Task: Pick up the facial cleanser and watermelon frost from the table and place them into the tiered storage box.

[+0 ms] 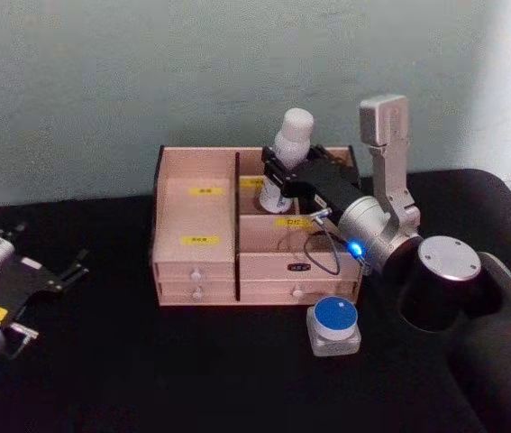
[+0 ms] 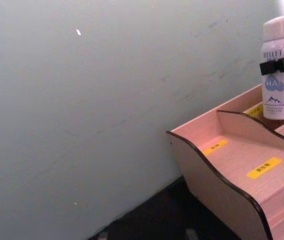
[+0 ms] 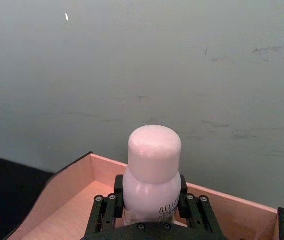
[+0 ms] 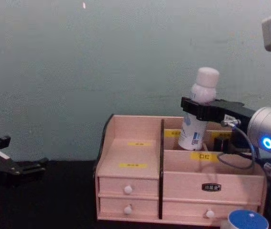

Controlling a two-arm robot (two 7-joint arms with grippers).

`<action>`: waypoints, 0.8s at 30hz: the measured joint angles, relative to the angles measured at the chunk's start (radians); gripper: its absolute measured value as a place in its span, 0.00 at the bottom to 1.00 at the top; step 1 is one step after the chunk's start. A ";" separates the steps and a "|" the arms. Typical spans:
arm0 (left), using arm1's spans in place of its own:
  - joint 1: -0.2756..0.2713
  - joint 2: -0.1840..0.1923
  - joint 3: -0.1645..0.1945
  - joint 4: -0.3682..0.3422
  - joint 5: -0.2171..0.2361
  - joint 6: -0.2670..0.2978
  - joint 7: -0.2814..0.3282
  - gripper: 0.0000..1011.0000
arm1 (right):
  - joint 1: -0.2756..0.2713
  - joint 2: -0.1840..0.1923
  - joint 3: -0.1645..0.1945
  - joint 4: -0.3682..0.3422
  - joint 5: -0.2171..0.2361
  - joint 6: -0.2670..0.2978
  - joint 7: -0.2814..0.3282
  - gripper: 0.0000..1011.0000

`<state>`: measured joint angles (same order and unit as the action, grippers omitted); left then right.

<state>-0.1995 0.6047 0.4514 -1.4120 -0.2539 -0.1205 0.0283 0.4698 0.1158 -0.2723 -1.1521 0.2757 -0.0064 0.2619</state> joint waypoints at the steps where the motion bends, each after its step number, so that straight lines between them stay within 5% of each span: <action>1: 0.000 0.000 0.000 0.000 0.000 0.000 0.000 0.99 | 0.000 0.000 0.000 0.001 -0.001 0.000 0.001 0.58; 24: 0.000 0.000 0.000 0.000 0.000 0.000 0.000 0.99 | 0.015 0.001 -0.016 0.054 -0.027 0.026 0.015 0.58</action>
<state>-0.1995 0.6047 0.4514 -1.4120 -0.2539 -0.1205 0.0283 0.4850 0.1164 -0.2886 -1.0980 0.2485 0.0197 0.2771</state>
